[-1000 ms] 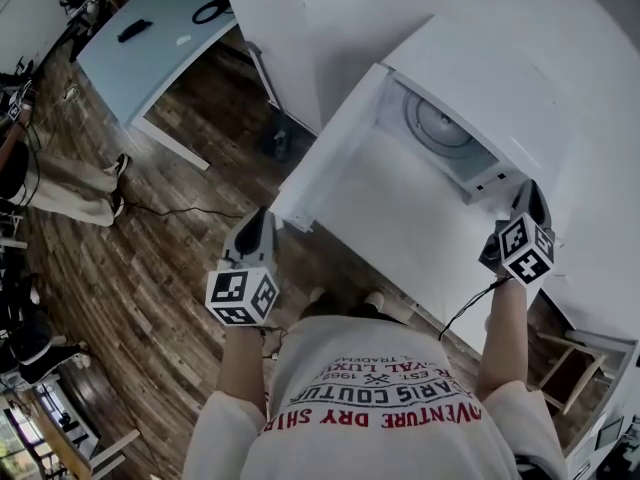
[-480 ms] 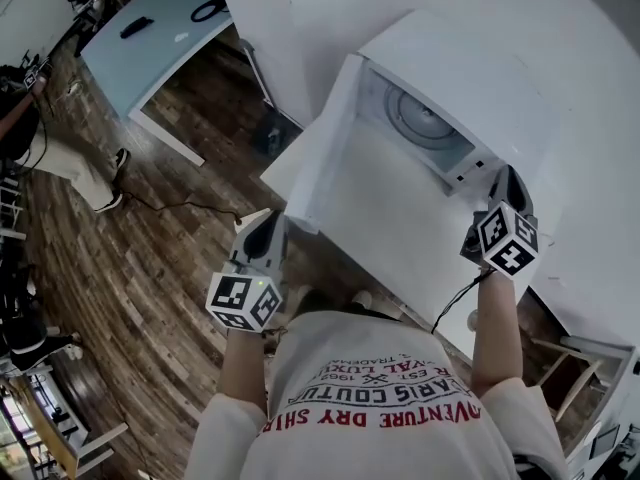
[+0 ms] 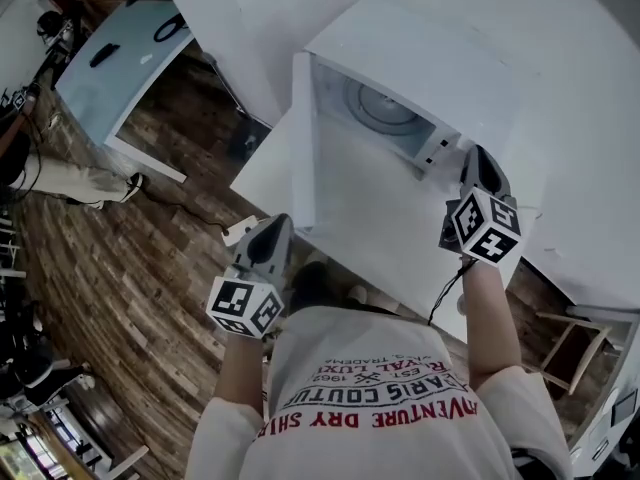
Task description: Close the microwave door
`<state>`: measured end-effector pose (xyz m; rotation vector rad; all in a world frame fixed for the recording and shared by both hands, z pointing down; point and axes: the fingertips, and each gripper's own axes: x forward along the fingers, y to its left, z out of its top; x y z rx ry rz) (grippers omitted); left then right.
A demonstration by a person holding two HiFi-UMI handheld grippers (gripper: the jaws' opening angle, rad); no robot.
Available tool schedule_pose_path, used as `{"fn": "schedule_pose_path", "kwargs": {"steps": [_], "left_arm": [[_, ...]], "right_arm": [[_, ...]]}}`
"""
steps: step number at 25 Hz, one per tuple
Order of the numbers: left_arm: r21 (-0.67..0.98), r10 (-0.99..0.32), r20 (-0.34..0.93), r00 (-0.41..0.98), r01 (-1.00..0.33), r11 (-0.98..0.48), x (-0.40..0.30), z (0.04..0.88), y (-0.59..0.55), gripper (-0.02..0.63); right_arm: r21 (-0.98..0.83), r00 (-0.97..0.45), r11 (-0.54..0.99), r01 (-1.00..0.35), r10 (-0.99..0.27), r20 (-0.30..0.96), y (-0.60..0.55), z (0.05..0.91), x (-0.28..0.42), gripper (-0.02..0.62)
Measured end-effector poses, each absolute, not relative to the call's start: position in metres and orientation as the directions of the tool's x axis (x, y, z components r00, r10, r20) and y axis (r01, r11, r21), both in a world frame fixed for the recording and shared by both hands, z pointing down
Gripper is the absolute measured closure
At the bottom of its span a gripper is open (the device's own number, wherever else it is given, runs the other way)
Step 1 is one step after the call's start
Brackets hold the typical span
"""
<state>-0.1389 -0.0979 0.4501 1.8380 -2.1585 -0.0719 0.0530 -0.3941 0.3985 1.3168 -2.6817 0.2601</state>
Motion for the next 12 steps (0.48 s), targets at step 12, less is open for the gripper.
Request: {"fn": "schedule_pose_path", "kwargs": {"steps": [12], "left_arm": [[0.214,-0.976,0.210,0.066,-0.977,-0.020,-0.109,0.443,-0.177,0.611]], "right_arm": [[-0.095,-0.588,0.584,-0.806,-0.776,0.228,-0.399,0.400,0.064,0.583]]}}
